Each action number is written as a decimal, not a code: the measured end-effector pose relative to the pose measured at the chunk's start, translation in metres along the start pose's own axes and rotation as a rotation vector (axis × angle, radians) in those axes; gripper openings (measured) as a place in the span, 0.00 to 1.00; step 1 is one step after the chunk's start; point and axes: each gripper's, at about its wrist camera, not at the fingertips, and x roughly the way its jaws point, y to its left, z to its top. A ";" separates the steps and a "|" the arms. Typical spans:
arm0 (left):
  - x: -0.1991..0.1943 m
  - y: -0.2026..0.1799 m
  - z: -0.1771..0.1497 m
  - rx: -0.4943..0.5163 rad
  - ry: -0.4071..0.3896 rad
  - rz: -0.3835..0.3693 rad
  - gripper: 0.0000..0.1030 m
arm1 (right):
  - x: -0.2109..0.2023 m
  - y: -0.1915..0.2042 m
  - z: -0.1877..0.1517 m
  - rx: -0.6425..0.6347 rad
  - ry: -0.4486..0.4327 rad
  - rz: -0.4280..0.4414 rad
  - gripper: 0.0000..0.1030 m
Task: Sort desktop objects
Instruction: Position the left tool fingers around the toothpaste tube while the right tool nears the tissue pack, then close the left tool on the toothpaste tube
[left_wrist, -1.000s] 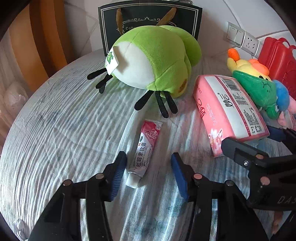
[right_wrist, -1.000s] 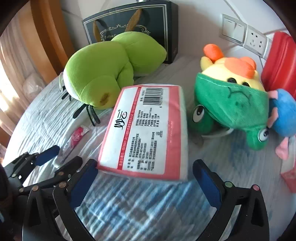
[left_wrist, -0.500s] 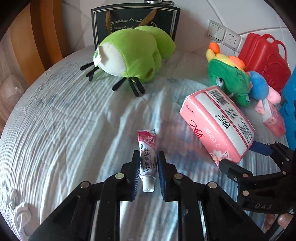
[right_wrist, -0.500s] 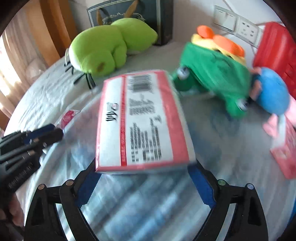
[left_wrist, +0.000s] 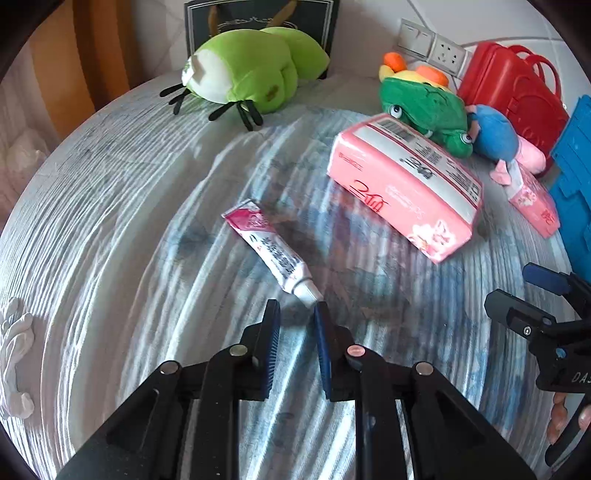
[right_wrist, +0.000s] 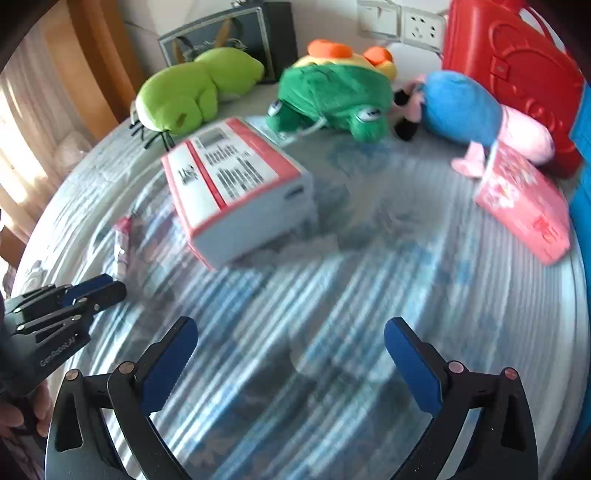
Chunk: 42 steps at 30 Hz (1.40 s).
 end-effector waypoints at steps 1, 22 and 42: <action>0.001 0.005 0.002 -0.023 -0.001 -0.004 0.24 | 0.002 0.004 0.004 -0.026 -0.017 0.007 1.00; 0.026 0.004 0.028 -0.122 -0.078 0.165 0.56 | 0.067 0.019 0.027 -0.178 -0.089 0.061 1.00; 0.013 0.026 0.021 -0.122 -0.055 0.139 0.17 | 0.050 0.040 0.040 -0.260 -0.145 0.113 0.97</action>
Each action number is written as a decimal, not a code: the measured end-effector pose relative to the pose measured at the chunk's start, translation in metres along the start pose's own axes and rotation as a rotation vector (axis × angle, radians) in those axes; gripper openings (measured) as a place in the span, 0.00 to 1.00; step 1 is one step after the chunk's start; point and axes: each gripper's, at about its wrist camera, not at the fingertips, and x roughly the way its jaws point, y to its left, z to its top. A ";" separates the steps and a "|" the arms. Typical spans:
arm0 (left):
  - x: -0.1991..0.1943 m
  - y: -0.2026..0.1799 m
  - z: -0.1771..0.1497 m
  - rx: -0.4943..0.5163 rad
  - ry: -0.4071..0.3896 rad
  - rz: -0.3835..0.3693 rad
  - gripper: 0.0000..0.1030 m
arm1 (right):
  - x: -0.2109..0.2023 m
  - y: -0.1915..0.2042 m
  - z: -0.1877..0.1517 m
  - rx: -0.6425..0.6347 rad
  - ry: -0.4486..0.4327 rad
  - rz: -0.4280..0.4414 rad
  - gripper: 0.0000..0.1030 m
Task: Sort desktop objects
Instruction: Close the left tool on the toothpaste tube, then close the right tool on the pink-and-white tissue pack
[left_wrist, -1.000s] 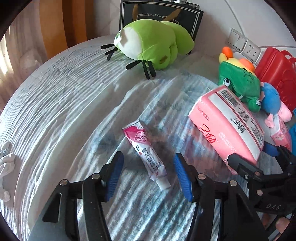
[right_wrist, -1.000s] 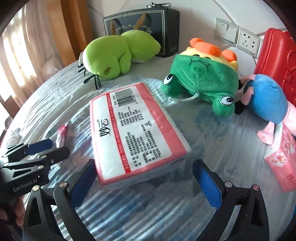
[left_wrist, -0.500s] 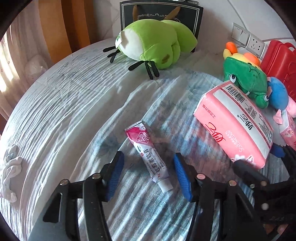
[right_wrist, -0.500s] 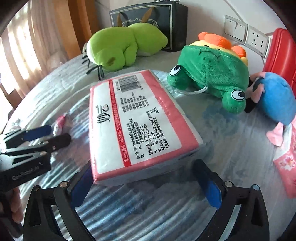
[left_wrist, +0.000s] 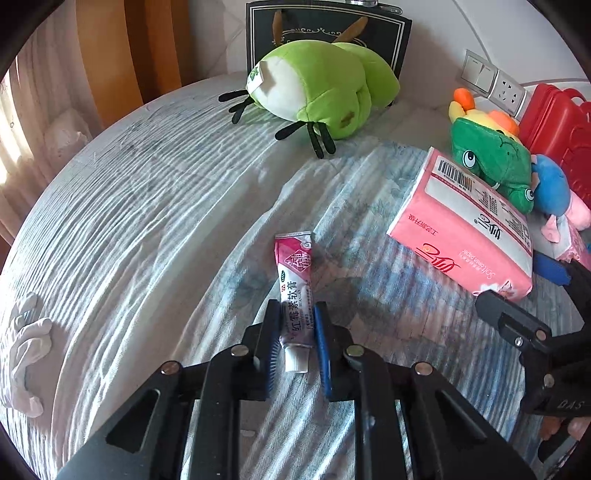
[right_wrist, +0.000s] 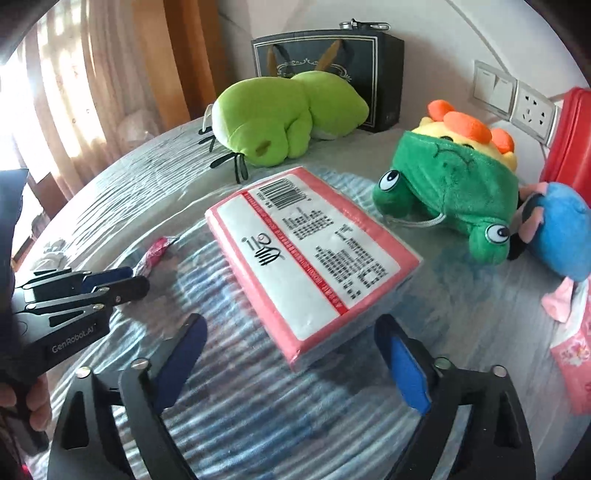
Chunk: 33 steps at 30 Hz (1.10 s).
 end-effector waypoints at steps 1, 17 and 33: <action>0.001 0.000 0.001 0.002 -0.002 0.001 0.17 | 0.000 -0.005 0.003 -0.002 -0.009 -0.016 0.98; 0.017 0.010 0.024 -0.003 -0.045 0.023 0.18 | 0.005 0.021 0.012 -0.172 -0.041 0.213 1.00; 0.021 0.002 0.030 0.011 -0.093 0.084 0.17 | -0.002 -0.056 0.019 0.023 -0.071 0.023 0.80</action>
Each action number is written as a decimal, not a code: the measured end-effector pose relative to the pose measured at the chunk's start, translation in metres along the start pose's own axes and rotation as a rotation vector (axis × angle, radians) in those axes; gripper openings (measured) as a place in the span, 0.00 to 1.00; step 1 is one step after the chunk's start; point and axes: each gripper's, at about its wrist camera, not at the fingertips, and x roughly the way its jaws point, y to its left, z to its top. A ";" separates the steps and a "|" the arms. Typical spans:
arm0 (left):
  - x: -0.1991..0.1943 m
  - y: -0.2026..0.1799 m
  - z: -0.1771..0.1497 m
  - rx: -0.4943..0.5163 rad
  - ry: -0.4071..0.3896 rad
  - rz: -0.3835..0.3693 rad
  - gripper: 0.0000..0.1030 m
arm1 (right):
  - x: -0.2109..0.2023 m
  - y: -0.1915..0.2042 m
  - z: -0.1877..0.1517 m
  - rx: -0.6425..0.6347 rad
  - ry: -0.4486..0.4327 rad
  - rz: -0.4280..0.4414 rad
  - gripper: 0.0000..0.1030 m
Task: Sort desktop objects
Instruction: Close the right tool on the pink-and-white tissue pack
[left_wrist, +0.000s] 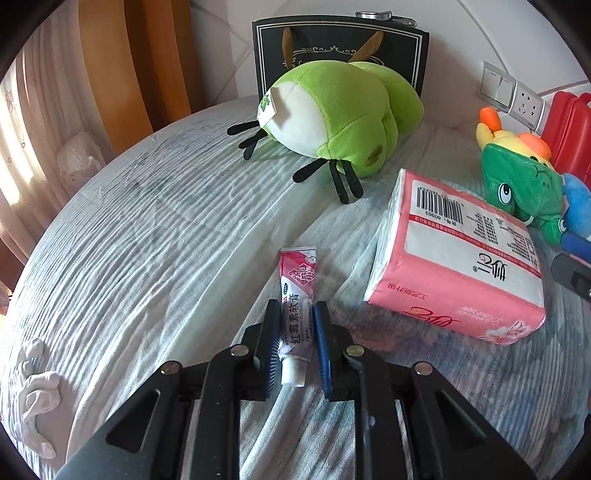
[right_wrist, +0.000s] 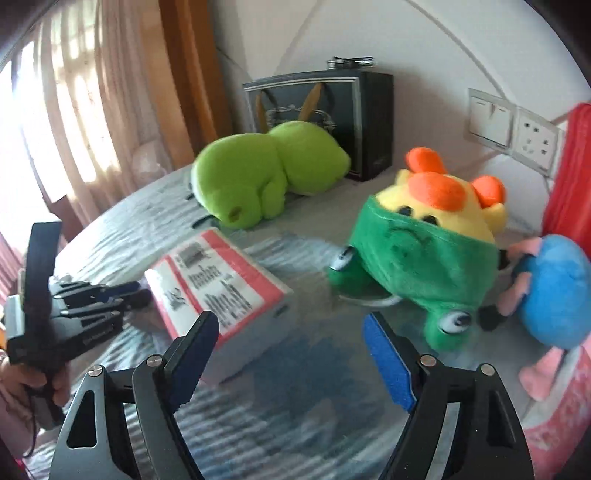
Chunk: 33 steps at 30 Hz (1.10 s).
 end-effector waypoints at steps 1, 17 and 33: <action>-0.002 -0.001 -0.001 -0.004 0.003 -0.006 0.17 | 0.006 -0.002 -0.006 0.010 0.032 -0.029 0.79; -0.022 0.040 0.005 -0.020 -0.033 0.046 0.17 | 0.031 0.106 0.008 -0.196 0.009 0.104 1.00; -0.011 0.028 0.003 -0.041 0.018 -0.082 0.47 | 0.069 0.087 0.028 -0.116 0.060 0.134 0.97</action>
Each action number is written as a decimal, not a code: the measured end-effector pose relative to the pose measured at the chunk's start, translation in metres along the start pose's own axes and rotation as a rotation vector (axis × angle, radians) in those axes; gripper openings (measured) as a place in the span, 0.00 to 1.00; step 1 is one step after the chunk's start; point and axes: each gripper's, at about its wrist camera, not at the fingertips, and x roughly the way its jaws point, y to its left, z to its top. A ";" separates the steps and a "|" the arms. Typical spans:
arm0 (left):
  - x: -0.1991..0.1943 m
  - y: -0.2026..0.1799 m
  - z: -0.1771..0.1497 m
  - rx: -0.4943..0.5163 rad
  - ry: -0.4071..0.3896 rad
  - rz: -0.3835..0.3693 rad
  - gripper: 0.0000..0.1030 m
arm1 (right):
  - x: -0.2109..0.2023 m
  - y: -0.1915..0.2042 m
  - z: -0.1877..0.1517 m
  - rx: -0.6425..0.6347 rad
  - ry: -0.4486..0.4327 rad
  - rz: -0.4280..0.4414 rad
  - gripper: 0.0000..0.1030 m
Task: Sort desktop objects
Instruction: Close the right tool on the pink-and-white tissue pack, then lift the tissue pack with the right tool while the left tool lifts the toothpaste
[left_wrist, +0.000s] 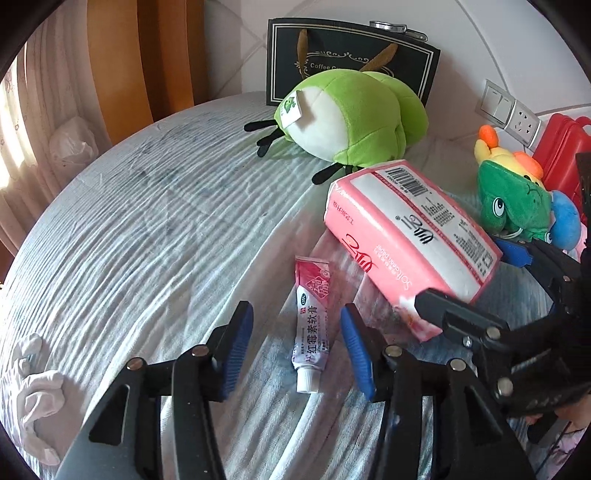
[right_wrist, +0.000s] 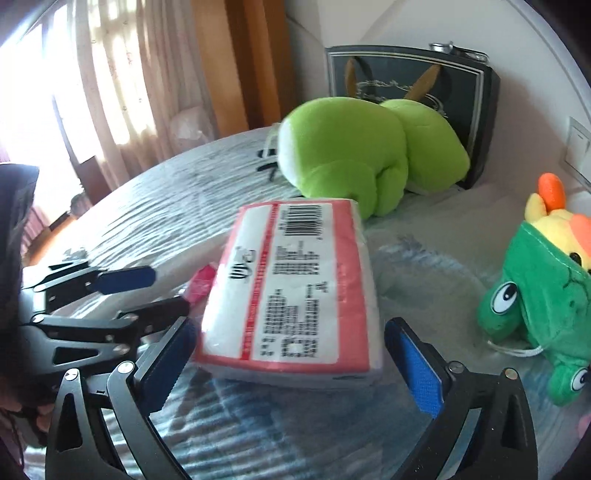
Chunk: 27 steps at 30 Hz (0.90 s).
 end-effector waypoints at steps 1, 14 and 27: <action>0.000 -0.002 0.000 0.010 0.001 -0.001 0.47 | 0.000 -0.005 -0.002 0.034 0.005 -0.007 0.90; 0.010 -0.012 0.002 0.018 0.027 -0.027 0.17 | -0.019 -0.022 -0.016 0.085 0.000 -0.112 1.00; -0.068 -0.033 0.001 0.080 -0.095 -0.039 0.17 | -0.086 0.004 -0.039 0.157 -0.038 -0.170 0.89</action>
